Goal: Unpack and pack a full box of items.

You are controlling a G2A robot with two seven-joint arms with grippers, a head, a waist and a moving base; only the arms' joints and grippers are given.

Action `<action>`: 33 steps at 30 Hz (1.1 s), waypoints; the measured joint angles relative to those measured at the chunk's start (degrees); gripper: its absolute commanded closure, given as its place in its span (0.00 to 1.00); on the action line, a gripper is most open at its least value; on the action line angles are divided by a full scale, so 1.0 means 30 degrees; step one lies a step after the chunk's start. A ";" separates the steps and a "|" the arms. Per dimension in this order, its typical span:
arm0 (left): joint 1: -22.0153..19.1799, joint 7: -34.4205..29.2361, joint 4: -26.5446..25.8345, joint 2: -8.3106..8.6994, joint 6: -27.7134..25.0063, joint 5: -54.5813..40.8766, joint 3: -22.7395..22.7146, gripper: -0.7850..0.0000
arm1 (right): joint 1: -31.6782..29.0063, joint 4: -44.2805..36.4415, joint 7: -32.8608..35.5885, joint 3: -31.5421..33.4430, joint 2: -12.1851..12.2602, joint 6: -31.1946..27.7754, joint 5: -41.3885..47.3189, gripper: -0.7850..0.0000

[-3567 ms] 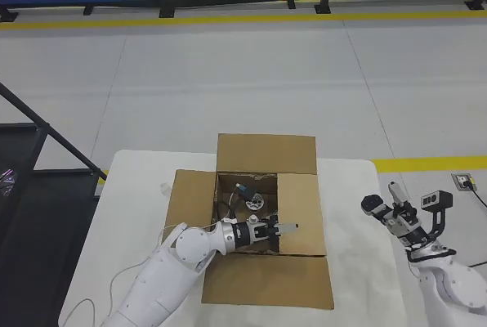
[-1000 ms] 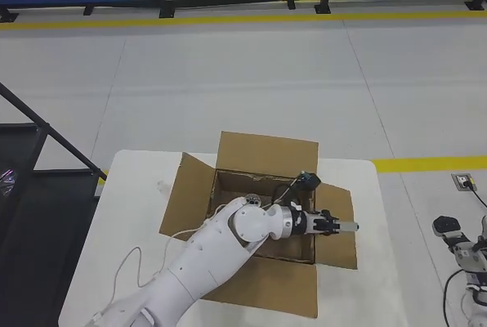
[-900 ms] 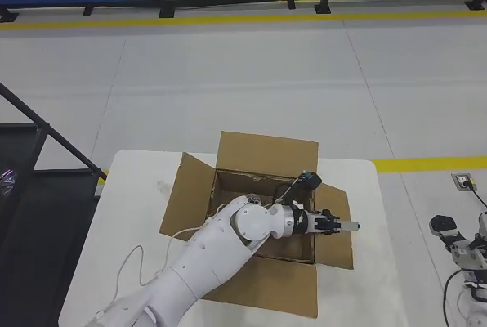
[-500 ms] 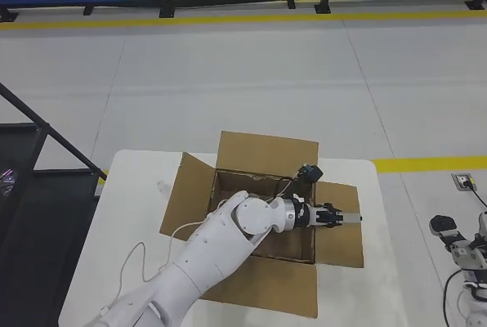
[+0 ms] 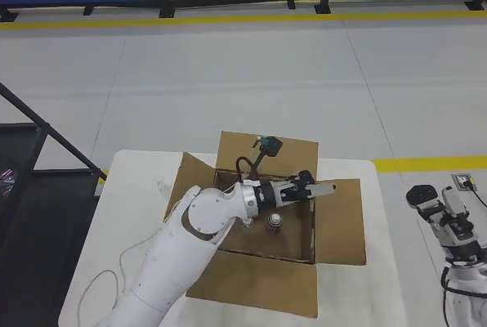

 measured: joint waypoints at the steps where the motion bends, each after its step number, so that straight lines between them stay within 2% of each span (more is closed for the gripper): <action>1: 0.0741 -0.0066 -0.1093 0.0230 0.0188 0.0336 -0.0723 0.00 | 0.0197 -0.0362 -0.0035 -0.0288 0.0014 0.0064 -0.1058 0.00; 6: 0.5219 -0.0562 -0.6888 0.1253 0.0725 0.1152 -0.4821 0.00 | 0.1472 -0.2027 0.0322 -0.2745 0.0042 0.0824 -0.6945 0.00; 9: 0.7542 -0.0533 -0.9297 0.1619 0.0621 0.0925 -0.6944 0.00 | 0.2248 -0.2558 0.0945 -0.4632 0.0018 0.1271 -1.0004 0.00; 11: 0.8714 -0.0333 -1.0274 0.1777 0.0456 0.0689 -0.8066 0.00 | 0.2529 -0.2654 0.1356 -0.5439 0.0006 0.1362 -1.0649 0.00; 15: 1.0812 0.0144 -1.1375 0.2029 0.0097 0.0244 -1.0115 0.00 | 0.2523 -0.2642 0.1356 -0.5361 0.0007 0.1356 -1.0576 0.00; 24: 1.0888 0.0143 -1.1388 0.2037 0.0089 0.0264 -1.0157 0.00 | 0.2576 -0.2952 0.1742 -0.5768 0.0031 0.1104 -1.1050 0.00; 26: 1.0928 0.0468 -1.1369 0.2031 0.0195 0.0424 -1.0134 0.00 | 0.2924 -0.3358 0.2483 -0.6620 0.0054 0.1230 -1.2771 0.00; 29: 1.0899 0.2156 -1.1116 0.1987 0.0582 0.0215 -0.9966 0.00 | 0.3806 -0.4101 0.3399 -0.8544 0.0013 0.2546 -1.7220 0.00; 33: 1.1194 0.3668 -1.0840 0.2014 0.1209 -0.1601 -1.0772 0.00 | 0.5346 -0.3882 0.5426 -1.1951 -0.0169 0.3697 -2.2835 0.00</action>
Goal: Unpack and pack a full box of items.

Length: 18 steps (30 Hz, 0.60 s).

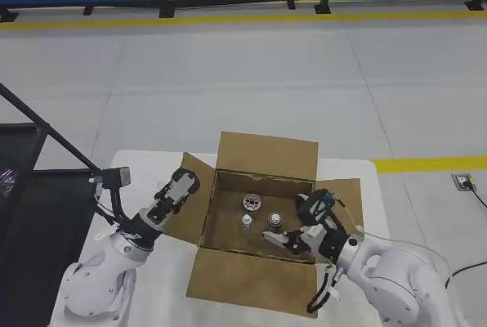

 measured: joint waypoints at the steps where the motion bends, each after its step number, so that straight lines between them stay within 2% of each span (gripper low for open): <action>1: 0.0169 0.0062 0.0069 0.0019 0.0109 -0.0564 -0.0243 0.00 | 0.0431 0.0310 0.0541 -0.0661 -0.0061 0.0206 -0.0827 0.00; 4: 0.0739 0.0098 0.0379 0.0086 0.0598 -0.2632 -0.1109 0.00 | 0.1974 0.1645 0.2129 -0.2657 -0.0290 0.0090 -0.2821 0.00; 9: 0.1341 0.0026 0.0627 0.0175 0.0782 -0.3602 -0.1753 0.00 | 0.4332 0.4392 0.3729 -0.5010 -0.0877 0.1803 -0.4547 0.00; 18: 0.1323 0.0029 0.0619 0.0173 0.0775 -0.3574 -0.1734 0.00 | 0.7027 0.8629 0.4664 -0.7167 -0.1888 0.3566 -0.4422 0.00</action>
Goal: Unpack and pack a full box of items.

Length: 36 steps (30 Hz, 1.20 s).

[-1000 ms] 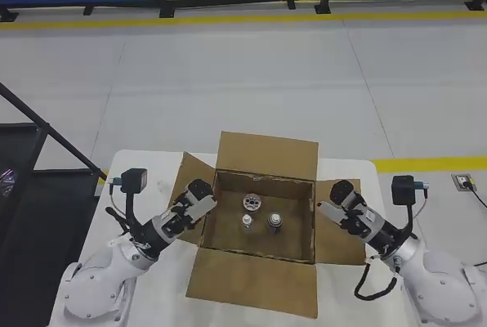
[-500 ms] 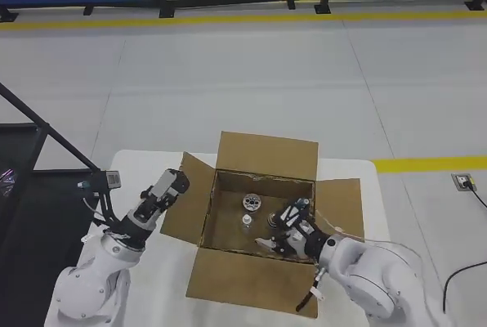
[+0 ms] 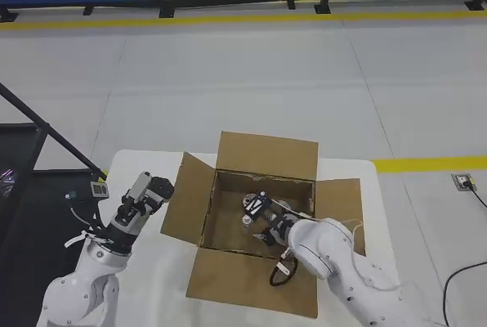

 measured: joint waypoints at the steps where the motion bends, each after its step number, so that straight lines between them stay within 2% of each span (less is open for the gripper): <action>1: 0.0000 0.0000 0.0000 0.0000 0.0000 0.0000 0.0000 0.00 | 0.0142 0.0328 -0.0009 -0.0062 -0.0069 0.0085 0.0080 0.00; 2: 0.0000 0.0000 0.0000 0.0000 0.0000 0.0000 0.0000 0.00 | 0.0273 0.0638 -0.0008 -0.0113 -0.0130 0.0190 0.0113 0.02; 3: 0.0000 0.0000 0.0000 0.0000 0.0000 -0.0001 0.0000 0.00 | 0.0426 0.1012 0.0007 -0.0184 -0.0209 0.0338 0.0118 0.13; 4: 0.0000 0.0000 0.0000 0.0000 0.0000 -0.0001 0.0000 0.00 | 0.0519 0.1259 0.0019 -0.0233 -0.0265 0.0422 0.0142 0.51; 5: 0.0000 0.0000 0.0000 0.0000 0.0000 -0.0001 0.0000 0.00 | 0.0600 0.1490 0.0036 -0.0269 -0.0318 0.0489 0.0190 0.60; 9: 0.0000 0.0000 0.0000 0.0000 0.0000 -0.0001 -0.0001 0.00 | 0.0852 0.2352 0.0266 -0.0387 -0.0508 0.0689 0.0262 0.74; 11: 0.0000 0.0000 0.0000 0.0000 0.0000 -0.0001 -0.0001 0.00 | 0.0897 0.2568 0.0250 -0.0405 -0.0574 0.0691 0.0310 1.00; 18: 0.0000 0.0000 0.0000 0.0000 0.0001 -0.0001 -0.0001 0.00 | 0.0628 0.2271 0.0243 0.0204 -0.0592 0.0753 0.0383 1.00; 23: 0.0000 0.0000 0.0000 0.0000 0.0001 -0.0001 -0.0001 0.00 | -0.0426 0.0191 0.0055 0.1771 -0.0228 0.0389 0.0688 1.00; 29: 0.0000 0.0000 0.0000 0.0000 0.0001 -0.0001 -0.0001 0.00 | -0.3331 -0.5948 0.0232 0.5659 0.0655 0.0583 -0.0428 1.00; 33: 0.0000 0.0000 0.0000 0.0000 0.0001 -0.0001 -0.0001 0.00 | -0.5919 -1.0840 -0.0165 0.9349 0.1115 0.2083 -0.2009 1.00; 36: 0.0000 0.0000 0.0000 0.0000 0.0001 -0.0001 -0.0001 0.00 | -0.7435 -1.3028 -0.0593 1.1952 0.1267 0.3260 -0.2755 1.00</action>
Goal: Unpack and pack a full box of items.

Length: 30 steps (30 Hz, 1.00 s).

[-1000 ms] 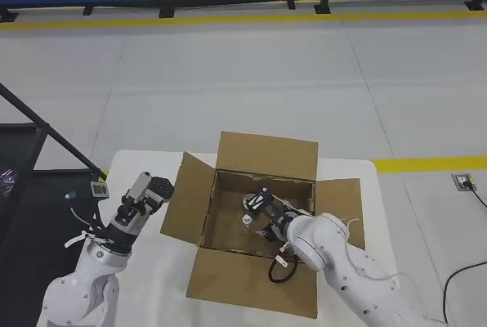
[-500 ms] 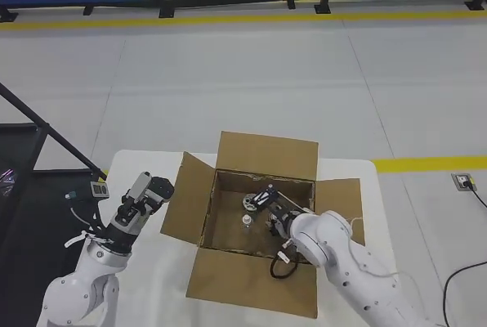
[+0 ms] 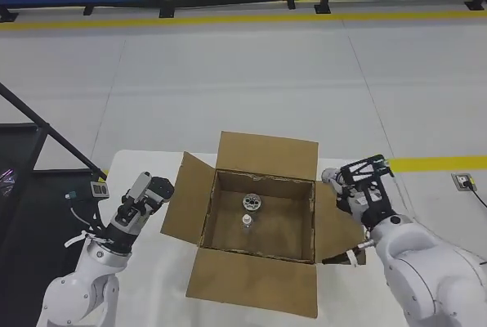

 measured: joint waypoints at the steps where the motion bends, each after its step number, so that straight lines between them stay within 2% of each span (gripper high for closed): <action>1: 0.0000 0.0000 0.0000 0.0000 0.0000 0.0000 0.0000 0.00 | -0.0359 -0.0330 -0.0029 0.0692 0.0028 0.0317 -0.0249 1.00; 5: 0.0000 0.0000 0.0000 0.0000 0.0000 0.0000 0.0000 0.00 | -0.1290 -0.0110 0.0561 0.2841 0.0106 0.0966 -0.0801 1.00; 9: 0.0000 0.0000 0.0000 0.0000 0.0000 0.0000 0.0000 0.00 | -0.1225 0.2258 0.1634 0.3701 0.0173 0.0577 -0.0758 1.00; 15: 0.0000 0.0000 0.0000 0.0000 0.0000 0.0000 0.0000 0.00 | -0.0628 0.6527 0.1901 0.3437 0.0194 -0.0201 -0.0378 1.00; 21: 0.0000 0.0000 0.0000 0.0000 0.0000 0.0000 0.0000 0.00 | -0.0049 0.9596 0.1407 0.3092 0.0189 -0.0774 0.0131 1.00; 30: 0.0000 0.0000 0.0000 0.0000 0.0000 0.0000 0.0000 0.00 | 0.0363 1.1387 0.1309 0.2405 0.0174 -0.1798 0.1036 1.00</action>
